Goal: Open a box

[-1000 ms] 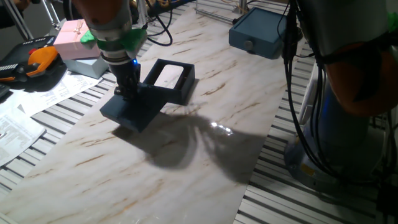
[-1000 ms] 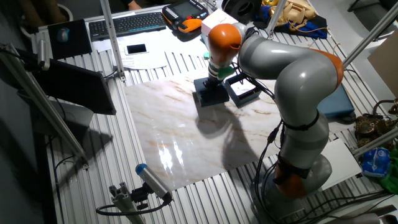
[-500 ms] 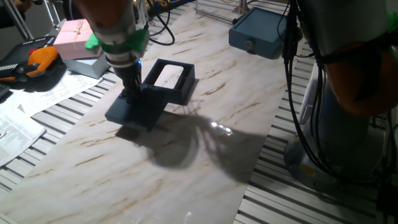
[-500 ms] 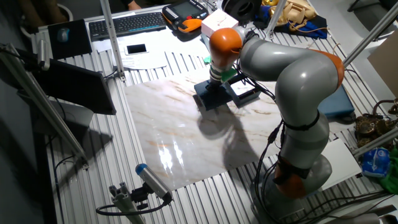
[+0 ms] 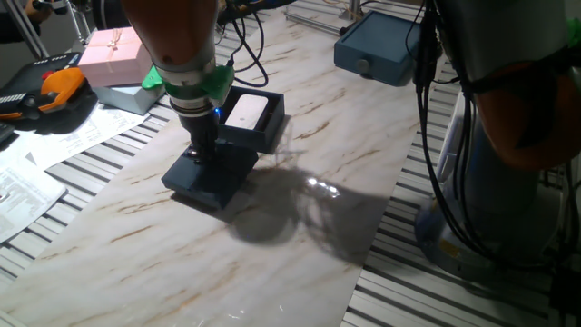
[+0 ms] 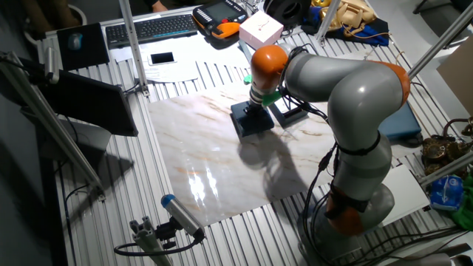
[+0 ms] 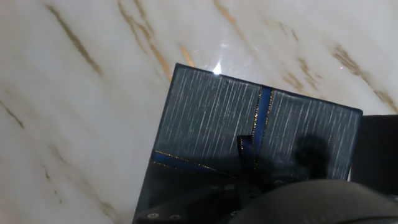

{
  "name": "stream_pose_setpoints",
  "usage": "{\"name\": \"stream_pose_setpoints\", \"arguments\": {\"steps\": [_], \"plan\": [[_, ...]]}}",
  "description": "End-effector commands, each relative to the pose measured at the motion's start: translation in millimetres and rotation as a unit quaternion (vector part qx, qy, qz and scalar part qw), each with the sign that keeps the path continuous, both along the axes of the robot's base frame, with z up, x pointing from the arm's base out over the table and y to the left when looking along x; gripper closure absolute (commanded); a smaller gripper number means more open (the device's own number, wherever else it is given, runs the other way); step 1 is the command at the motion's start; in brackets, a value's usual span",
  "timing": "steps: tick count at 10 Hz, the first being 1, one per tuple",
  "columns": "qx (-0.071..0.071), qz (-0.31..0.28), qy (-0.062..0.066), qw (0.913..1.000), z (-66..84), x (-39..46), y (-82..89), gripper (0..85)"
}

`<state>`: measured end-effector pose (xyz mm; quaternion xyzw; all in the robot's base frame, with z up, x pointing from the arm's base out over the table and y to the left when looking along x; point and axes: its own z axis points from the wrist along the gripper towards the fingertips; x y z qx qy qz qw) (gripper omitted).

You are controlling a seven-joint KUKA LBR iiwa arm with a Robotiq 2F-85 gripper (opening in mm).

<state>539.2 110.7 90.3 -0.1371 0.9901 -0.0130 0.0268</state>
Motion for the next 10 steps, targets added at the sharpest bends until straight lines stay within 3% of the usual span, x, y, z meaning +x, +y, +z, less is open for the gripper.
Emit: {"name": "stream_pose_setpoints", "arguments": {"steps": [1, 6, 8, 10], "plan": [[-0.001, 0.000, 0.000, 1.0000, -2.3, 1.0, -0.5, 85.0], [0.002, -0.001, -0.002, 1.0000, -14.7, 4.2, -3.8, 85.0], [0.017, -0.011, 0.000, 0.9998, -17.3, 5.2, -3.7, 85.0], [0.016, -0.017, -0.001, 0.9997, -19.2, 5.0, -3.8, 85.0]]}}
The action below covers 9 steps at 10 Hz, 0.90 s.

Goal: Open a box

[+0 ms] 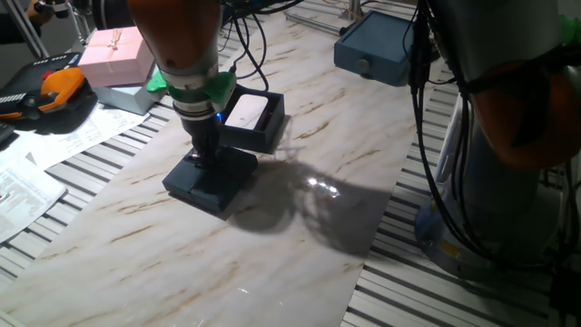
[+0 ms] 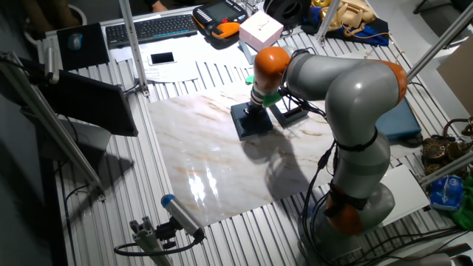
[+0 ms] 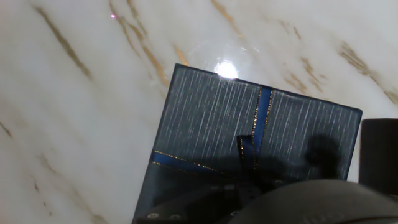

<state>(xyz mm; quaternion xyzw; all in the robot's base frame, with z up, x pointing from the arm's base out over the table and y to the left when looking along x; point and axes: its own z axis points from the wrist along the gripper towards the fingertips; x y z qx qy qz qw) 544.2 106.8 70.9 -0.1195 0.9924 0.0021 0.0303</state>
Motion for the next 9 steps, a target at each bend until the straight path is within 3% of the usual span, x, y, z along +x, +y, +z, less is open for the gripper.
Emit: {"name": "stream_pose_setpoints", "arguments": {"steps": [1, 2, 3, 7, 8, 9], "plan": [[-0.001, -0.002, -0.002, 1.0000, -1.6, -0.1, 0.2, 85.0], [0.000, -0.009, -0.008, 0.9999, -3.8, -0.5, 0.1, 85.0], [0.001, -0.012, -0.010, 0.9999, -5.6, -0.5, -0.3, 68.0], [0.005, -0.006, -0.019, 0.9998, -7.8, -0.2, -1.1, 68.0], [0.003, 0.000, -0.020, 0.9998, -6.8, -0.2, -1.2, 51.0], [0.004, 0.000, -0.021, 0.9998, -6.2, 0.0, -1.6, 51.0]]}}
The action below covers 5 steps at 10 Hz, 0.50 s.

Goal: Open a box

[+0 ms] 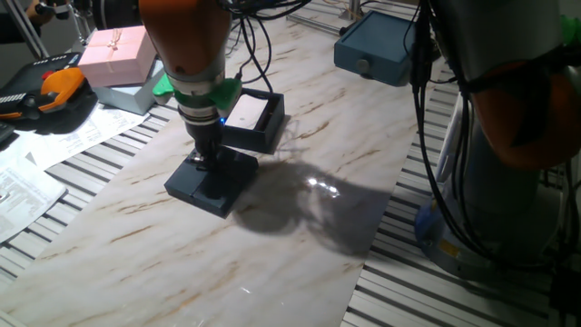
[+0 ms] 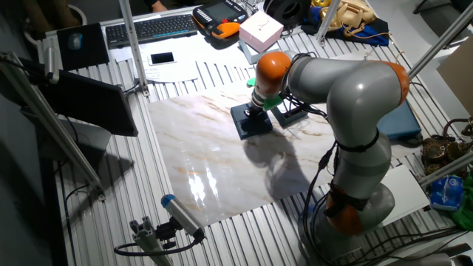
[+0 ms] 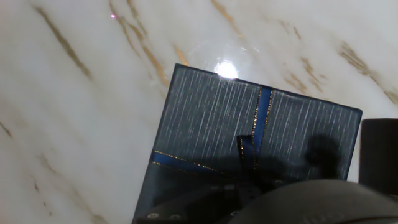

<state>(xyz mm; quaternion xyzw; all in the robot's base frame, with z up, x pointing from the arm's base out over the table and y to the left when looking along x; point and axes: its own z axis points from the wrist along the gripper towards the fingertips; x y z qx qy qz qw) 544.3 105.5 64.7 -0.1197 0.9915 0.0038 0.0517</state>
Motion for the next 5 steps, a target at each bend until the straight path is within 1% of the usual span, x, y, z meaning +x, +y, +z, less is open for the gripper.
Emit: {"name": "stream_pose_setpoints", "arguments": {"steps": [1, 3, 4, 5], "plan": [[-0.004, 0.000, -0.002, 1.0000, -0.1, -0.2, -0.1, 51.0], [-0.005, -0.007, -0.004, 1.0000, 4.4, -0.4, -0.1, 51.0], [-0.001, -0.015, -0.004, 0.9999, 9.9, -0.6, -1.0, 51.0], [-0.003, -0.023, -0.006, 0.9997, 16.9, -0.6, -1.9, 51.0]]}}
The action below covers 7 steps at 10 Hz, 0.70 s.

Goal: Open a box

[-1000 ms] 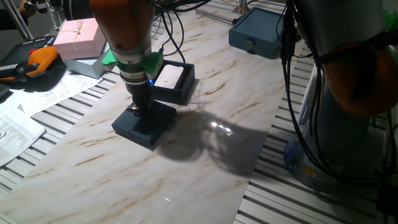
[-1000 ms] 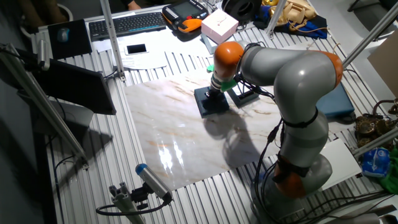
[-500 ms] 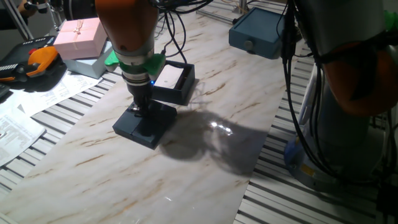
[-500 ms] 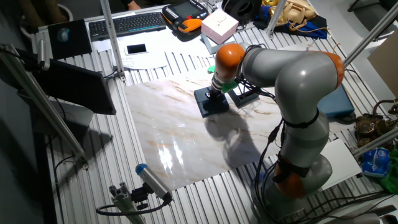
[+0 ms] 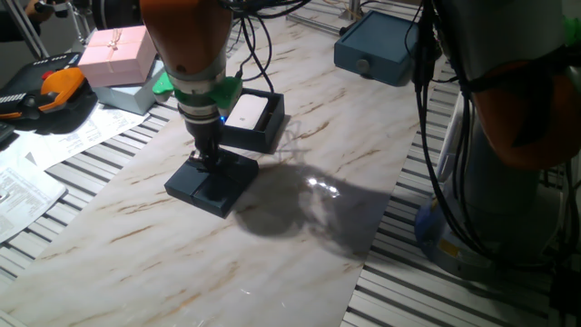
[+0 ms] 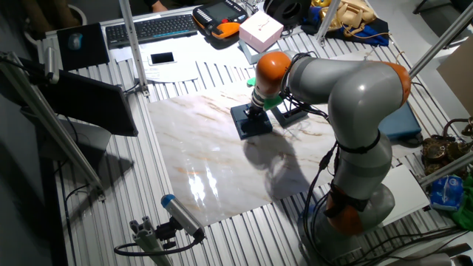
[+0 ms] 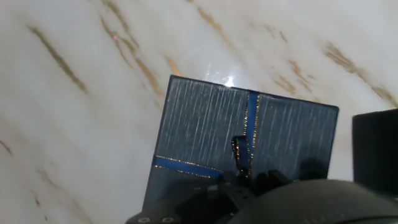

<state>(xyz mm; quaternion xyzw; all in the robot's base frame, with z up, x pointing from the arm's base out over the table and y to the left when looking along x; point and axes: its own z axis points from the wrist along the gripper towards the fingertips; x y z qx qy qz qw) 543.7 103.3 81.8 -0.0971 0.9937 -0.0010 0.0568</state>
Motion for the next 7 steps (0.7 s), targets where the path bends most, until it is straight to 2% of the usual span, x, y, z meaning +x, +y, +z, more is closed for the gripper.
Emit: {"name": "stream_pose_setpoints", "arguments": {"steps": [1, 2, 4, 6, 7], "plan": [[-0.002, -0.002, 0.001, 1.0000, 6.2, 0.6, -0.6, 51.0], [0.001, -0.001, 0.007, 1.0000, 13.5, 2.6, -2.0, 51.0], [-0.001, 0.008, 0.026, 0.9996, 34.0, 8.1, -4.0, 85.0], [-0.004, 0.009, 0.036, 0.9993, 59.1, 14.4, -6.4, 85.0], [-0.012, 0.007, 0.038, 0.9992, 72.0, 16.8, -8.1, 85.0]]}}
